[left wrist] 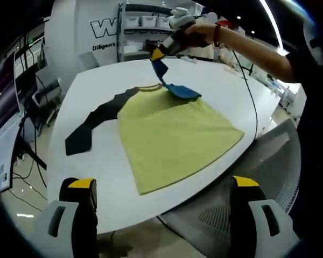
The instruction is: Fold the garment on the visible template until the final outline fits inside the template.
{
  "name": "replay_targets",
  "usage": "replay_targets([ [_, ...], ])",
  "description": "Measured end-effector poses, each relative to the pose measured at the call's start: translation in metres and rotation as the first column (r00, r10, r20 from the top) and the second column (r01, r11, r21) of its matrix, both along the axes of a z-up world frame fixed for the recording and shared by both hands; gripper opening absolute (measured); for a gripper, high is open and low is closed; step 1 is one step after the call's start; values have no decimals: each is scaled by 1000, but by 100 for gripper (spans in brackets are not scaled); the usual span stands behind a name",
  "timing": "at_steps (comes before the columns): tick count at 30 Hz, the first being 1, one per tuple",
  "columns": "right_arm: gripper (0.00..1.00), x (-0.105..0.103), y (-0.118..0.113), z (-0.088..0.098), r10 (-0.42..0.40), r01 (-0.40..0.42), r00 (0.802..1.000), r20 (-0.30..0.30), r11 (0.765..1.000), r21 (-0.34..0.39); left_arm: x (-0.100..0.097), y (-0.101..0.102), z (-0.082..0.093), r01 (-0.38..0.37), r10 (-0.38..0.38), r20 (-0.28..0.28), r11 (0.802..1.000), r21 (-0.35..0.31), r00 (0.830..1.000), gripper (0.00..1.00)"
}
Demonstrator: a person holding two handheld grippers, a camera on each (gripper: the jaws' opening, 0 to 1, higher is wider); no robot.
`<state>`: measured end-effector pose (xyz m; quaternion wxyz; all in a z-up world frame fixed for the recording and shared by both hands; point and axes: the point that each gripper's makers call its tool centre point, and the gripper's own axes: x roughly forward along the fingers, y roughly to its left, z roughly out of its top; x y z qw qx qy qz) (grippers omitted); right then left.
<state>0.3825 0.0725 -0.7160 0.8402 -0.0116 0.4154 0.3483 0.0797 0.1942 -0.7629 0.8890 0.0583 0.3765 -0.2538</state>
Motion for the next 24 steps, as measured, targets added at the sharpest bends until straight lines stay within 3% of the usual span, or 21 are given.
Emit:
replay_targets([
  [5, 0, -1, 17, -11, 29, -29, 999, -17, 999, -14, 0, 7, -4, -8, 8, -10, 1000, 3, 1000, 99],
  [19, 0, -13, 64, -69, 76, -82, 994, -83, 994, -69, 4, 13, -10, 8, -7, -38, 1000, 7, 999, 99],
  [24, 0, -20, 76, -98, 110, -119, 989, -97, 989, -93, 6, 14, -11, 4, -4, -39, 1000, 2, 999, 99],
])
